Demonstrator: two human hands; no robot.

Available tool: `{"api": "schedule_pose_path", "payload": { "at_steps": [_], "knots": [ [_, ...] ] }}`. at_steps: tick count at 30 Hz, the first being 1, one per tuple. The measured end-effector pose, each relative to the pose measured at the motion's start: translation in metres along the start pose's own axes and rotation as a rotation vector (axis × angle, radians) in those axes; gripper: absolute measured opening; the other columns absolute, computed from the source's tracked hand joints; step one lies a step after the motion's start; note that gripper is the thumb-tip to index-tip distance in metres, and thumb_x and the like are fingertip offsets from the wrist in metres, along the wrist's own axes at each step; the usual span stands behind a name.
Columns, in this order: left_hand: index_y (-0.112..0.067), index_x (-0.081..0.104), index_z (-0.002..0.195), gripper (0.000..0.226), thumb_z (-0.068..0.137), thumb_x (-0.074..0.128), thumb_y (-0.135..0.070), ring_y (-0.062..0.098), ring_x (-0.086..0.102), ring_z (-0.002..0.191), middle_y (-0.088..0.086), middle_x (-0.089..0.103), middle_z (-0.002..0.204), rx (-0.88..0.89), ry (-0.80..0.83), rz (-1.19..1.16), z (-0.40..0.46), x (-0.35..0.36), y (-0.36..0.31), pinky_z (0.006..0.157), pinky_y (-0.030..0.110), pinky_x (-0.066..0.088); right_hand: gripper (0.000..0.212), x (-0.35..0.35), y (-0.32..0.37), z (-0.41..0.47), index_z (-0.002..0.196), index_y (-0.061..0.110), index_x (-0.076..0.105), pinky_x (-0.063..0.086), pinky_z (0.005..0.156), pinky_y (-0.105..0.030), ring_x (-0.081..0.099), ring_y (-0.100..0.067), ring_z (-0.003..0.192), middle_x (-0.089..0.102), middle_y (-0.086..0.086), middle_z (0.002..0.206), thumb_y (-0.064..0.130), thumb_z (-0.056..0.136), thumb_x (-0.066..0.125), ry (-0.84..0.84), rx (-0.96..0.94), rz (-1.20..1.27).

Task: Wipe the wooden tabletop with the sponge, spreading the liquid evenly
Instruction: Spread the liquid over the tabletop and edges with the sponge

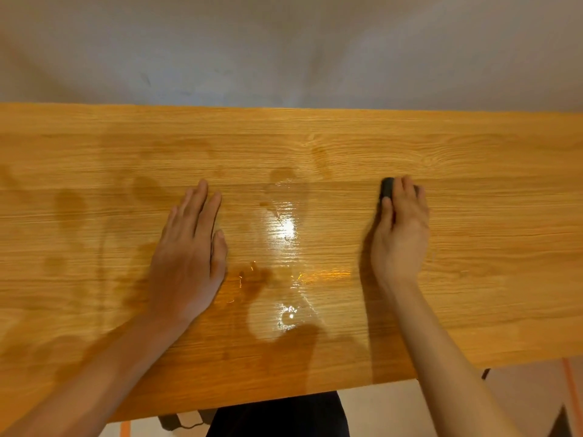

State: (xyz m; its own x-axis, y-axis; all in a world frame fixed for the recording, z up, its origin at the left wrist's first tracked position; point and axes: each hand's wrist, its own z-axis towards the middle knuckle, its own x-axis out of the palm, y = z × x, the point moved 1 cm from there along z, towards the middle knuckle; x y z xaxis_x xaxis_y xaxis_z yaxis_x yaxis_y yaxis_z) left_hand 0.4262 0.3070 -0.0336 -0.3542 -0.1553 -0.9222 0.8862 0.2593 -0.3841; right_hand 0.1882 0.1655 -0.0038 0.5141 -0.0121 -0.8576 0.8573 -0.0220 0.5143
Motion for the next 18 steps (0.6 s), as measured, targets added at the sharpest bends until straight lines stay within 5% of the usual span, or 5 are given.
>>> {"api": "schedule_pose_path", "payload": {
  "at_steps": [7, 9, 14, 18],
  "knots": [
    [-0.007, 0.035, 0.156, 0.054, 0.105, 0.033, -0.025, 0.025, 0.022, 0.155, 0.009, 0.025, 0.167, -0.018, -0.007, 0.021, 0.000, 0.002, 0.002, 0.127, 0.035, 0.013, 0.041, 0.062, 0.082, -0.023, 0.145, 0.015, 0.041, 0.005, 0.123, -0.033, 0.019, -0.020, 0.148, 0.035, 0.000, 0.155, 0.021, 0.104, 0.039, 0.269, -0.484, 0.010],
    [-0.007, 0.035, 0.156, 0.054, 0.105, 0.032, -0.026, 0.026, 0.021, 0.155, 0.009, 0.024, 0.167, -0.025, 0.009, 0.018, 0.001, 0.002, 0.003, 0.127, 0.036, 0.013, 0.041, 0.039, 0.047, -0.005, 0.145, 0.015, 0.041, 0.006, 0.124, -0.035, 0.020, -0.019, 0.148, 0.035, 0.000, 0.154, 0.020, 0.104, 0.041, 0.257, -0.467, 0.016],
    [-0.008, 0.033, 0.156, 0.057, 0.105, 0.031, -0.030, 0.025, 0.018, 0.156, 0.007, 0.020, 0.168, -0.049, 0.046, -0.002, 0.001, 0.001, 0.002, 0.127, 0.042, 0.018, 0.041, -0.013, -0.029, 0.035, 0.144, 0.009, 0.041, 0.016, 0.121, -0.048, 0.019, -0.024, 0.148, 0.034, -0.006, 0.155, 0.014, 0.104, 0.040, 0.031, -0.060, 0.045],
    [-0.010, 0.035, 0.157, 0.056, 0.104, 0.035, -0.029, 0.020, 0.016, 0.157, 0.004, 0.022, 0.168, -0.062, 0.035, -0.063, 0.003, -0.001, 0.002, 0.127, 0.037, 0.015, 0.041, 0.041, 0.045, 0.012, 0.144, 0.012, 0.043, 0.015, 0.122, -0.045, 0.020, -0.027, 0.148, 0.036, -0.006, 0.154, 0.017, 0.103, 0.042, 0.090, -0.256, 0.027]
  ]
}}
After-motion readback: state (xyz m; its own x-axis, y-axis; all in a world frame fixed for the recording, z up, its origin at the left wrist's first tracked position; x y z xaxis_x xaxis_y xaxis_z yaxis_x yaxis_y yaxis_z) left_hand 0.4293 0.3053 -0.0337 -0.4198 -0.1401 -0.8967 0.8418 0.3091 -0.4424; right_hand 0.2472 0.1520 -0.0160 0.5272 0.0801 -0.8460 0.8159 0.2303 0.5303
